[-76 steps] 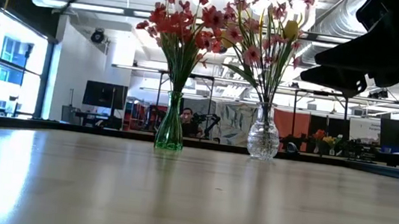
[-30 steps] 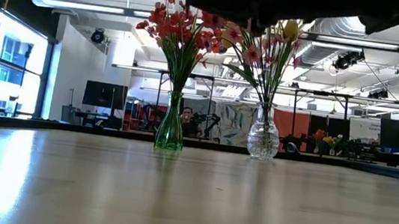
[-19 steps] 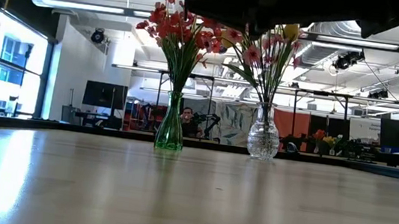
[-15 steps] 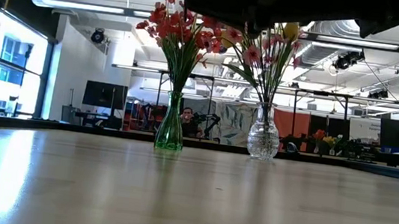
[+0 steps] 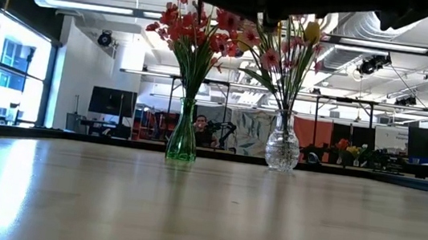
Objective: Sort flowers into vase by color
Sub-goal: Put the red flower into the green vase
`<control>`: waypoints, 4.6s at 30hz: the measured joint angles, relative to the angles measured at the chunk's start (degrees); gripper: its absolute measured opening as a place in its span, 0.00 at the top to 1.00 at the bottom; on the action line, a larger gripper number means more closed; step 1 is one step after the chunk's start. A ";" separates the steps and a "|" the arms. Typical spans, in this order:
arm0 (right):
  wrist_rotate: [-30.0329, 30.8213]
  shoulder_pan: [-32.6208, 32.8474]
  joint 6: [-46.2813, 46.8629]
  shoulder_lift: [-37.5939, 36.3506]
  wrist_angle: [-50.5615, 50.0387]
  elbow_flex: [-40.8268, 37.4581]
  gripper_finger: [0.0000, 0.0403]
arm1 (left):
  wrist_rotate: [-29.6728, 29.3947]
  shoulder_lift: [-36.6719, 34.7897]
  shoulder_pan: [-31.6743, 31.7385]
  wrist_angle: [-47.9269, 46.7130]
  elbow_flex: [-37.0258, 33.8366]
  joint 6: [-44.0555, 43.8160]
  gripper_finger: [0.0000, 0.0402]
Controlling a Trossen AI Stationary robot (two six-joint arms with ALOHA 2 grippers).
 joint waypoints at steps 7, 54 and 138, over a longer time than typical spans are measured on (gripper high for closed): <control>2.74 -0.91 6.14 0.28 -7.93 0.00 0.99 | -5.23 -6.36 -0.70 -27.79 4.23 -6.54 0.91; -1.26 -3.59 13.21 1.89 -17.28 -0.01 0.87 | -14.75 -5.49 3.50 -56.58 13.09 -10.73 0.99; 31.27 7.93 45.08 -11.30 -71.52 -0.07 0.64 | 7.62 3.03 35.23 -65.39 16.45 -19.21 0.70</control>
